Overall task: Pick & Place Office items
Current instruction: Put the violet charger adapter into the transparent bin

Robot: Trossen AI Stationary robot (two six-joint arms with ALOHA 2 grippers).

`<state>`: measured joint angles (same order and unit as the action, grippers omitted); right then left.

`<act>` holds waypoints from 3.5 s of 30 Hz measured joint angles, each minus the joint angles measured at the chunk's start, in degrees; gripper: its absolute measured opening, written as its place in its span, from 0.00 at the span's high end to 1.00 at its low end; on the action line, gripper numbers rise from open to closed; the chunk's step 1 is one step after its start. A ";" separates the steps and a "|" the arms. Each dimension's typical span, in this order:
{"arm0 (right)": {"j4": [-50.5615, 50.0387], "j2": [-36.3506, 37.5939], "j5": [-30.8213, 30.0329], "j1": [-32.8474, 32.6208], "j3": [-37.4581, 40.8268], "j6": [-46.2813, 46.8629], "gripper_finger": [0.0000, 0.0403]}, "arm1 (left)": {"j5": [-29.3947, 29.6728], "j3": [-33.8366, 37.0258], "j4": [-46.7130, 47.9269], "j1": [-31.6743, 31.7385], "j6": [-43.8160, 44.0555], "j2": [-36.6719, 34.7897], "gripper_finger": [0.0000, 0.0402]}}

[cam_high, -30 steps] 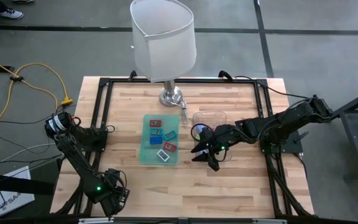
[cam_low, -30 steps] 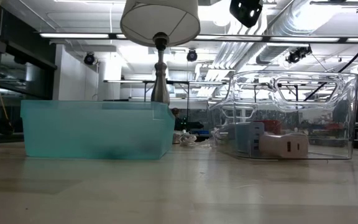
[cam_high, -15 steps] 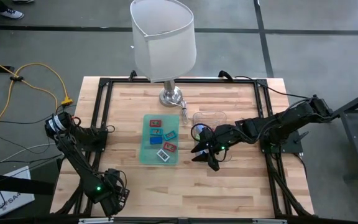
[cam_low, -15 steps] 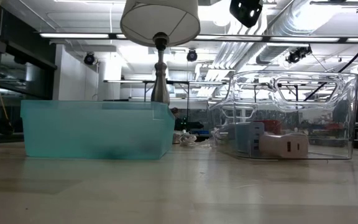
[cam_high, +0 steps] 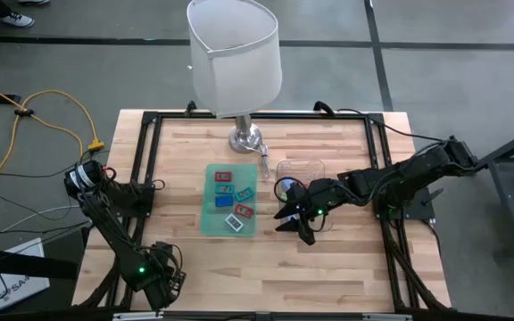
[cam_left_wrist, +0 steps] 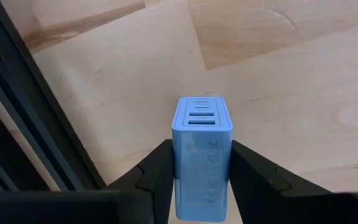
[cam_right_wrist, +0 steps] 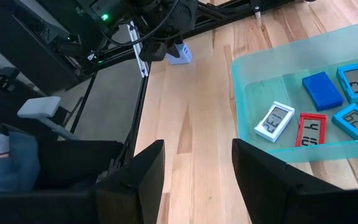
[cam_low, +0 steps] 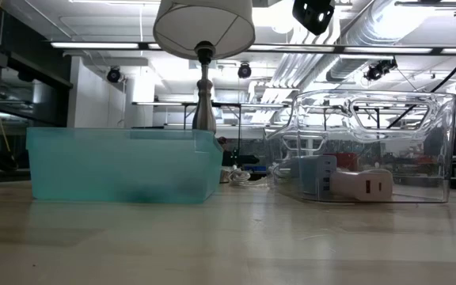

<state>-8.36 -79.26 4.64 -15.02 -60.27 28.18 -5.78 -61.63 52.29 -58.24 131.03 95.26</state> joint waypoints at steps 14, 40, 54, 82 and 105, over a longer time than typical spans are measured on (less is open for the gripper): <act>0.00 0.00 0.00 -0.01 0.00 0.00 0.57 | 5.66 0.02 -0.52 0.00 -5.81 -1.71 0.68; 0.00 0.00 0.02 -0.01 0.00 0.00 0.57 | 30.99 0.02 -11.38 8.29 -39.14 -9.03 0.69; 0.00 0.00 0.00 0.00 0.00 0.00 0.57 | 35.08 0.00 -24.83 19.14 -69.44 -9.01 0.69; 0.00 0.00 0.00 -0.01 0.00 0.00 0.57 | 53.31 1.03 -39.14 21.18 -89.65 -9.22 0.69; 0.36 0.00 -0.17 0.01 0.00 0.00 0.57 | 49.86 1.05 -51.30 20.19 -108.38 -9.22 0.69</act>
<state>-8.00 -79.26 4.48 -15.00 -60.27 28.18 44.07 -60.58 0.99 -38.04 22.65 86.04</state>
